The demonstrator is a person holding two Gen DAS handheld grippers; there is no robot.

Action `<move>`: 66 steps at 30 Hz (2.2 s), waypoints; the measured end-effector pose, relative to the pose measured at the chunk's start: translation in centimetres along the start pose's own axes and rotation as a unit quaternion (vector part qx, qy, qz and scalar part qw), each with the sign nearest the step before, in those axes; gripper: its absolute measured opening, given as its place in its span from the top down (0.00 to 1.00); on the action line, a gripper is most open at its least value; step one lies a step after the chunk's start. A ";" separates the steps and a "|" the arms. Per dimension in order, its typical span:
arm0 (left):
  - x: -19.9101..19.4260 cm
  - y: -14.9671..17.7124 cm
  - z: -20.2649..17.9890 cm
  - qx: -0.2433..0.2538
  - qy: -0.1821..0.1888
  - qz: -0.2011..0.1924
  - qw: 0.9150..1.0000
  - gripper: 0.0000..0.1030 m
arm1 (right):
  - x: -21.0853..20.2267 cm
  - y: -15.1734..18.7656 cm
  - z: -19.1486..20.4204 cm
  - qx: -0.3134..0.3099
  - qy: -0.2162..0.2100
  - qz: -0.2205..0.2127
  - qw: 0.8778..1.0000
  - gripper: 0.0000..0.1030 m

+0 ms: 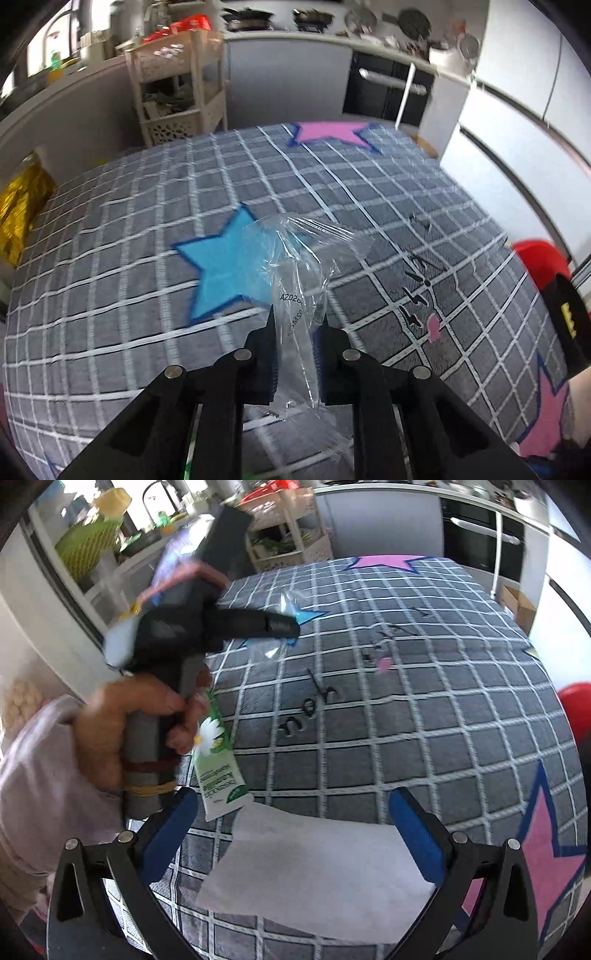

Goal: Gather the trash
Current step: 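Grasp the clear plastic bag with left tool while right tool grasps the green hand-cream tube, then carry the plastic bag and hand-cream tube over the black bin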

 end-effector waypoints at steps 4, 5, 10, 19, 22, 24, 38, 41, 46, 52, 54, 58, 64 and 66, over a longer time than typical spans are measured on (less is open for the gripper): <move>-3.8 -0.4 3.0 -0.022 0.015 -0.033 0.999 0.00 | 1.5 -0.9 1.8 -0.027 -0.002 0.007 1.000 0.03; -4.8 -0.3 3.9 -0.027 0.018 -0.041 0.999 0.00 | 1.9 -1.2 2.2 -0.035 -0.001 0.009 0.999 0.03; -8.8 1.2 8.7 -0.063 0.024 -0.068 0.995 0.00 | 4.3 -2.7 4.4 -0.066 -0.003 0.018 0.998 0.06; -13.4 7.3 14.6 -0.107 0.014 -0.082 0.991 0.00 | 9.0 -4.7 8.1 -0.112 0.012 0.044 0.993 0.14; -14.0 9.0 15.3 -0.103 0.005 -0.083 0.991 0.00 | 10.4 -5.2 8.6 -0.115 0.023 0.055 0.992 0.15; -14.3 9.7 15.4 -0.104 0.005 -0.085 0.991 0.00 | 10.8 -5.5 8.6 -0.119 0.040 0.054 0.991 0.17; -15.7 10.2 13.0 -0.076 0.016 -0.093 0.993 0.00 | 5.8 -5.8 8.5 -0.091 0.020 -0.001 0.996 0.59; -16.3 9.9 11.4 -0.064 0.020 -0.098 0.993 0.00 | 3.0 -6.5 8.0 -0.081 0.013 -0.037 0.996 0.59; -17.0 9.6 7.4 -0.029 0.033 -0.101 0.994 0.00 | -2.4 -6.8 6.1 -0.056 0.008 -0.094 0.994 0.59; -16.9 9.7 0.4 0.017 0.067 -0.089 0.994 0.00 | -8.0 -5.5 1.3 -0.009 0.018 -0.140 0.990 0.59; -16.8 9.8 -1.9 0.032 0.080 -0.082 0.993 0.00 | -9.9 -4.6 -1.0 0.011 0.027 -0.153 0.988 0.59; -16.5 10.1 -8.8 0.079 0.109 -0.072 0.988 0.00 | -13.3 -2.6 -5.6 0.050 0.048 -0.173 0.983 0.59; -15.8 10.7 -19.5 0.142 0.162 -0.051 0.975 0.00 | -17.9 1.4 -14.0 0.114 0.099 -0.192 0.970 0.59; -15.4 11.1 -22.9 0.164 0.177 -0.043 0.970 0.00 | -19.1 3.1 -16.8 0.136 0.115 -0.194 0.965 0.59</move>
Point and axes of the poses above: each gripper's, at about its wrist camera, not at the fingertips, and x roughly the way its jaws point, z to its left, y to its underside, the point moved 10 cm from there along x, roughly the way its jaws point, and after that the axes turned 11 degrees about -x, right-handed, at the moved point
